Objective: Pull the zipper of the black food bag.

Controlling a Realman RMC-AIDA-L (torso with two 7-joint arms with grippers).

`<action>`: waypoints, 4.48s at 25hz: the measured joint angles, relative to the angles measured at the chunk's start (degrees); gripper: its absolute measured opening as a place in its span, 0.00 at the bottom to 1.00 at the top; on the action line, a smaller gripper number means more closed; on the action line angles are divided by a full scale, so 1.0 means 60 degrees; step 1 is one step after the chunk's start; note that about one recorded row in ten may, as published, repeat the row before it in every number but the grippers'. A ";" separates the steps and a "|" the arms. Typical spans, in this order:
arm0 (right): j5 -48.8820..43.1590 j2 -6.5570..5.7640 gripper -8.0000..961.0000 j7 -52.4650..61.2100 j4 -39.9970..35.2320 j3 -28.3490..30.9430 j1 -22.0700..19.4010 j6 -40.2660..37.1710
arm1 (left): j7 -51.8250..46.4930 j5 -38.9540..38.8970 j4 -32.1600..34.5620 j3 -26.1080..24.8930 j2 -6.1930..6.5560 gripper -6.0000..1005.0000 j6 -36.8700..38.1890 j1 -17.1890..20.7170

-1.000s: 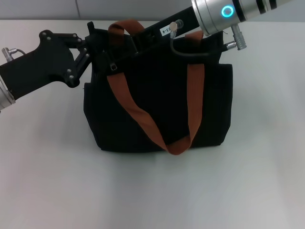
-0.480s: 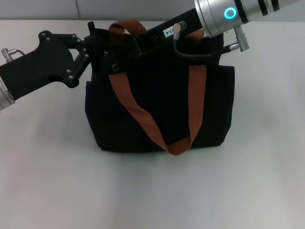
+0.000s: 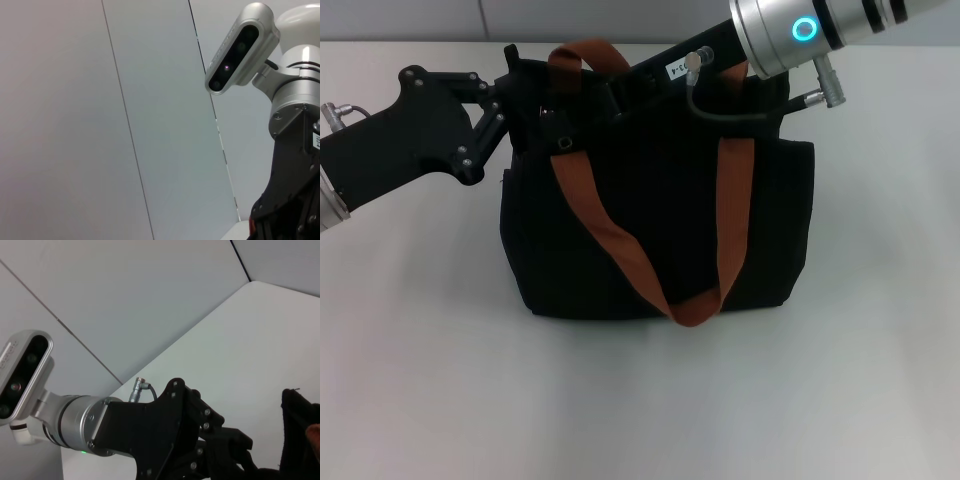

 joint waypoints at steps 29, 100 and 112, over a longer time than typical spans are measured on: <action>-0.0009 0.0030 0.05 -0.0025 0.0054 -0.0364 0.0142 0.0283 | 0.0000 -0.0001 -0.0053 0.0000 0.0000 0.03 0.0019 -0.0026; -0.0797 -0.0015 0.01 0.1679 -0.5627 0.1146 -0.3473 -0.0869 | -0.0029 -0.0282 -0.0019 -0.0266 0.0071 0.05 -0.0031 0.0121; 0.4268 -0.0642 0.44 -0.5130 -0.1551 0.3067 -0.5176 -0.3238 | -0.0398 -0.0277 -0.0083 -0.0264 0.0055 0.06 -0.0045 0.0144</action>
